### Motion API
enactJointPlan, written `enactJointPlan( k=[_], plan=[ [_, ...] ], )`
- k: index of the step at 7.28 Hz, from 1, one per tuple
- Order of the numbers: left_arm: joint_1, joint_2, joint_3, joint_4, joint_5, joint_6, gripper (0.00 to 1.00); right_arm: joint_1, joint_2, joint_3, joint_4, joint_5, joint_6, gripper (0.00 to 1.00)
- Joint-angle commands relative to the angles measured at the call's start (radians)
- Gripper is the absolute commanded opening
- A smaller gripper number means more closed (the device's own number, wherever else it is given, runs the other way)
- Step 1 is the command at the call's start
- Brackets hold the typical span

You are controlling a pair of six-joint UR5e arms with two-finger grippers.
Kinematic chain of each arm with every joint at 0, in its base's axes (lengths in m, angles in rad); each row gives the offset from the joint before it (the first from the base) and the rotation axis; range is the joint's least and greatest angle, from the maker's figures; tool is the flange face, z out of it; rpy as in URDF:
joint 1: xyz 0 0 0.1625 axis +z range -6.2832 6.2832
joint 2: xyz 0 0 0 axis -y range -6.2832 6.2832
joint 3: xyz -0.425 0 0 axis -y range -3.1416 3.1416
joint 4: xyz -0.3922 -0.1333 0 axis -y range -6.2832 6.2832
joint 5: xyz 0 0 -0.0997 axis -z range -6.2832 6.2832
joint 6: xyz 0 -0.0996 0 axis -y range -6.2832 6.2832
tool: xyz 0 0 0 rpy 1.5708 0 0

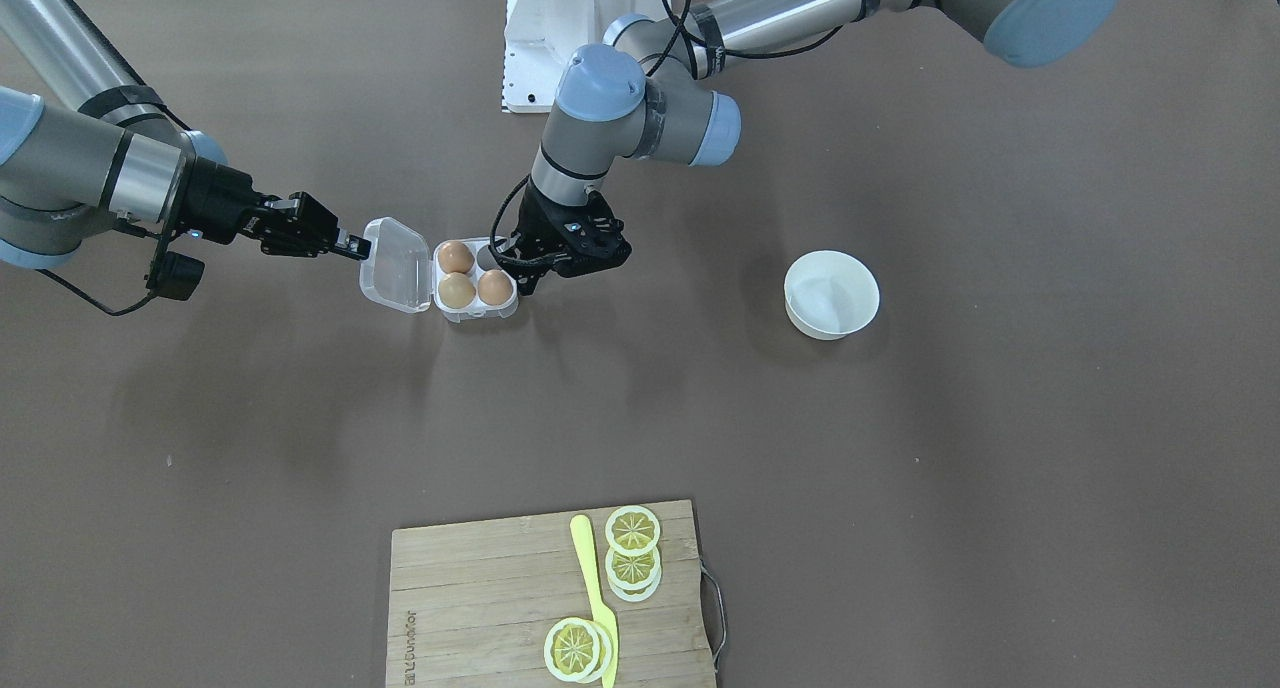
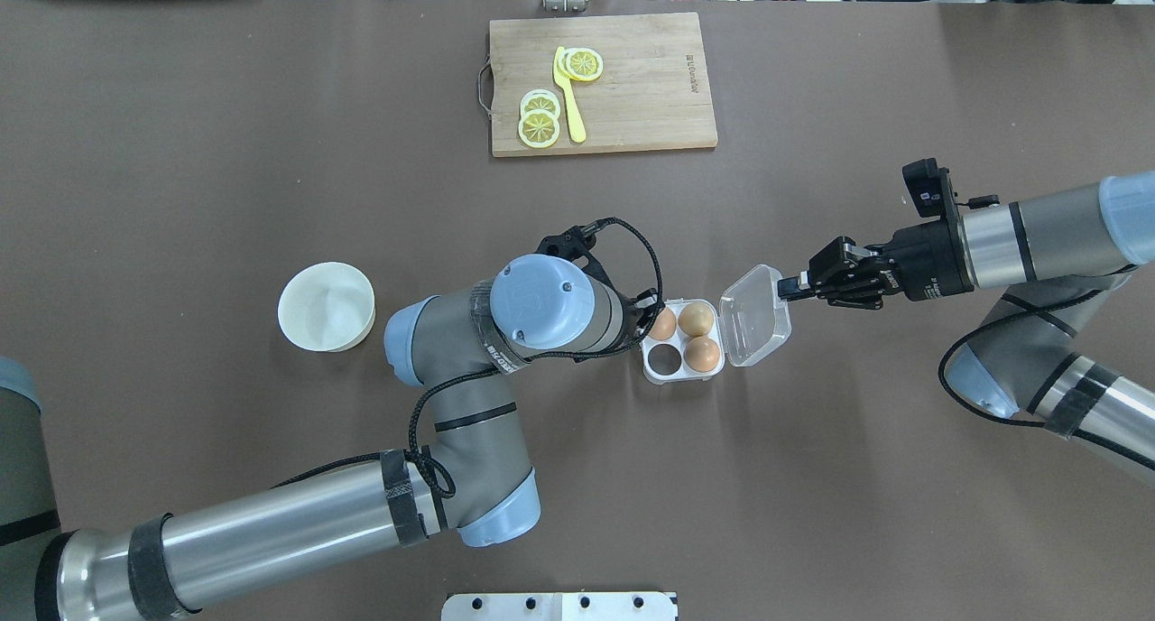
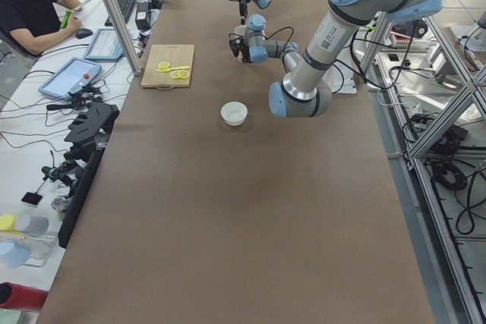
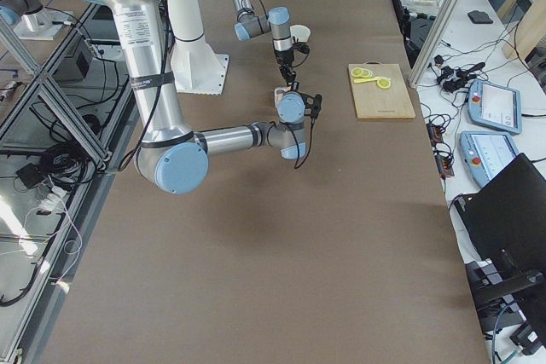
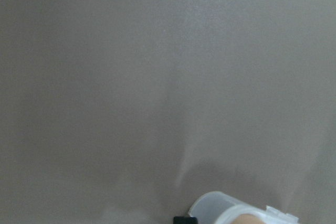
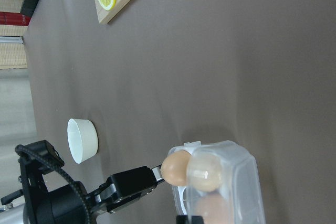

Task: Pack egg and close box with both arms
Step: 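Swing the clear lid up and over the eggs with the right gripper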

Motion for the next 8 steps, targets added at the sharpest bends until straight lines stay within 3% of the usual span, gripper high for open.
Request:
enactJointPlan(
  k=[1,8],
  plan=[
    [0.000,0.000,0.000,0.000,0.000,0.000,0.00,0.001,0.010,0.000,0.000,0.000,0.001,0.03],
    [0.000,0.006,-0.003,-0.031,-0.002,-0.012,0.00,-0.002,0.032,0.029,-0.010,0.000,0.001,0.00]
  ],
)
